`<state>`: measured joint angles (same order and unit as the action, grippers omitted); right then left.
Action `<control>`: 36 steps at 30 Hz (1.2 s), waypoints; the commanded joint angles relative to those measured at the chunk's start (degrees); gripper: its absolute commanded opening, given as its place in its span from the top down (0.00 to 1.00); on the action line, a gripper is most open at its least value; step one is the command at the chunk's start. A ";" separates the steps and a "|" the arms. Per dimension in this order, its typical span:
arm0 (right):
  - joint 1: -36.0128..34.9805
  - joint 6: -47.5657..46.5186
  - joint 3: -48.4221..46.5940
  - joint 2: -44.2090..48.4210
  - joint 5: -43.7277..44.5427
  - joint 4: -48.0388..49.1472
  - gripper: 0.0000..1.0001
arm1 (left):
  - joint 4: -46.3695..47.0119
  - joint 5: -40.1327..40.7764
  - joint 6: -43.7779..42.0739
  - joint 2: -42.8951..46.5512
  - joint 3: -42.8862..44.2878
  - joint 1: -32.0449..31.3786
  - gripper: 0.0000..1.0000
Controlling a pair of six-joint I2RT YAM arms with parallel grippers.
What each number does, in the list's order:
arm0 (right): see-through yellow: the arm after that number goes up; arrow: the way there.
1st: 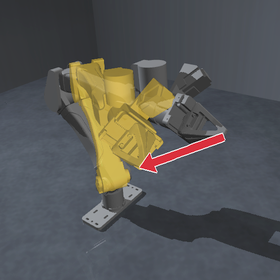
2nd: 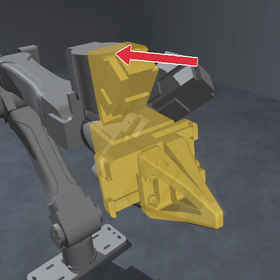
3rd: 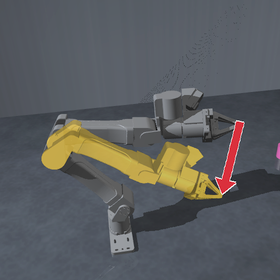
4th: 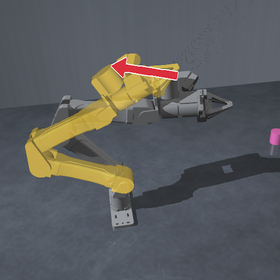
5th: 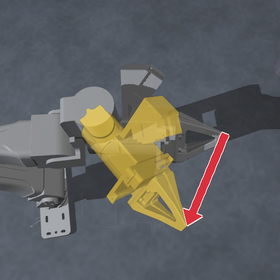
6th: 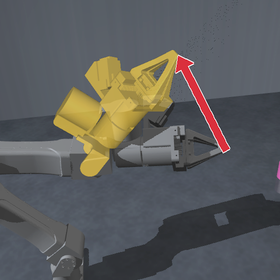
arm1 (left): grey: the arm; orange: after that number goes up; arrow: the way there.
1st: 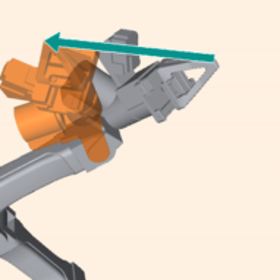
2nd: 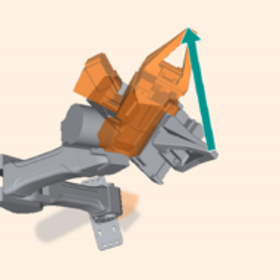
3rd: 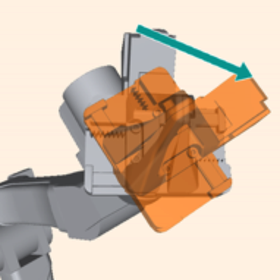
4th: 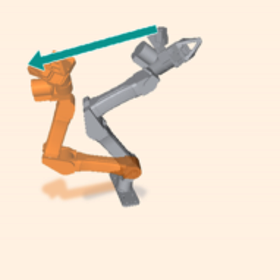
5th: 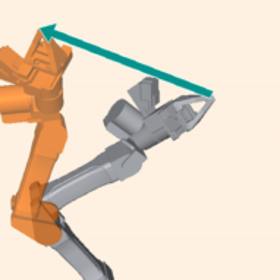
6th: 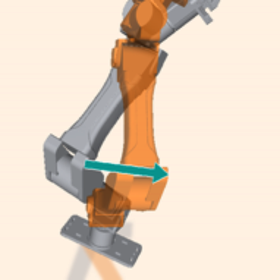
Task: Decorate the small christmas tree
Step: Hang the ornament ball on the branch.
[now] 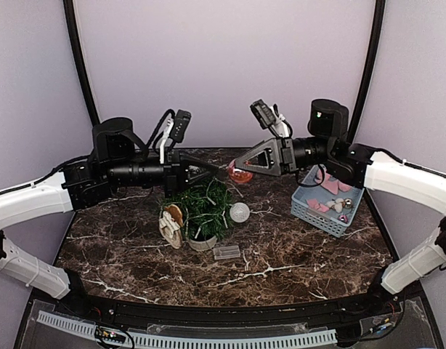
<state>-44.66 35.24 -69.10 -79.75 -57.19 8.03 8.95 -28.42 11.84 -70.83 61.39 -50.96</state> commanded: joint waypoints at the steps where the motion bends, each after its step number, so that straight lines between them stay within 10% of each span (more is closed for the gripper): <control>1: -1.59 5.10 5.10 1.49 3.36 6.41 0.55 | -4.72 0.05 1.18 3.15 -2.36 -0.48 0.97; 21: -3.31 13.70 10.87 1.61 3.55 18.19 0.55 | -9.83 4.74 3.23 6.79 -5.36 -3.78 0.68; 36: -4.11 13.27 8.73 0.21 1.09 19.72 0.55 | -10.32 8.10 3.01 3.22 -2.05 -6.39 0.66</control>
<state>-48.14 48.51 -58.59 -79.29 -54.52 24.25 -1.45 -21.71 15.05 -67.59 57.30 -57.08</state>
